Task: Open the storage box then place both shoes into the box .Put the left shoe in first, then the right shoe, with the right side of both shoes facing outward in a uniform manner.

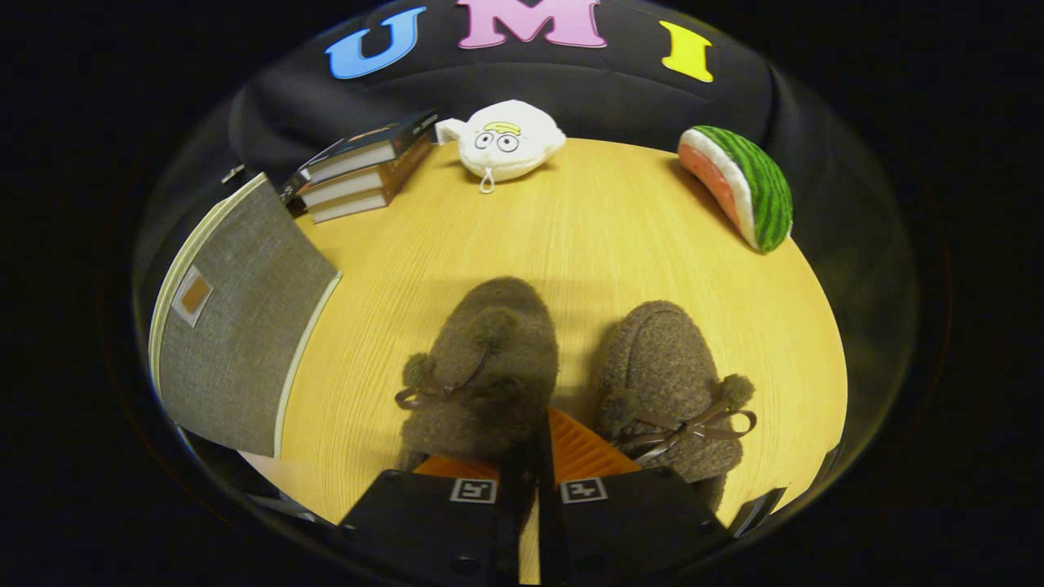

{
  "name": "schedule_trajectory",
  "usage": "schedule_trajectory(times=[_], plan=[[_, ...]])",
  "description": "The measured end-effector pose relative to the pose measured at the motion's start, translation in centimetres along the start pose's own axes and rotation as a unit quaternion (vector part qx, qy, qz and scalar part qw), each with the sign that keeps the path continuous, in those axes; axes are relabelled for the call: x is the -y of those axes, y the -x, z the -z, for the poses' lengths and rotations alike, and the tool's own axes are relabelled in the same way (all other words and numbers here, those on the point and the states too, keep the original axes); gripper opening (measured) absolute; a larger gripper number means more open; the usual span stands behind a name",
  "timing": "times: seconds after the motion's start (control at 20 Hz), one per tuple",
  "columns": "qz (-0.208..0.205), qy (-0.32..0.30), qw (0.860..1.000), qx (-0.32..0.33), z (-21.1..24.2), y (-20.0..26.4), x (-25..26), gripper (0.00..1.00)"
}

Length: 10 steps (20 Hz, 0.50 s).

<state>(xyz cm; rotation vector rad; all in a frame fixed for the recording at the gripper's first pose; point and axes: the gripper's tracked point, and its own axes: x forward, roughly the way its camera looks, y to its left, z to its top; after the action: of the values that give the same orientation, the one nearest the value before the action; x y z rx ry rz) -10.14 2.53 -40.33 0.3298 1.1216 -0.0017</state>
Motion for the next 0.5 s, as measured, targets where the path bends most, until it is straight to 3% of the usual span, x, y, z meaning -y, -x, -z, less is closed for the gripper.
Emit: schedule_trajectory(times=[0.05, 0.35, 0.5], plan=[[0.004, -0.009, 1.000, -0.003, -0.1, 0.1, 0.1, 0.07], [-0.011, -0.056, 0.998, 0.024, -2.8, 4.7, -1.8, 0.07], [-0.048, -0.076, 0.995, 0.040, -6.1, 8.2, -5.4, 0.07]])
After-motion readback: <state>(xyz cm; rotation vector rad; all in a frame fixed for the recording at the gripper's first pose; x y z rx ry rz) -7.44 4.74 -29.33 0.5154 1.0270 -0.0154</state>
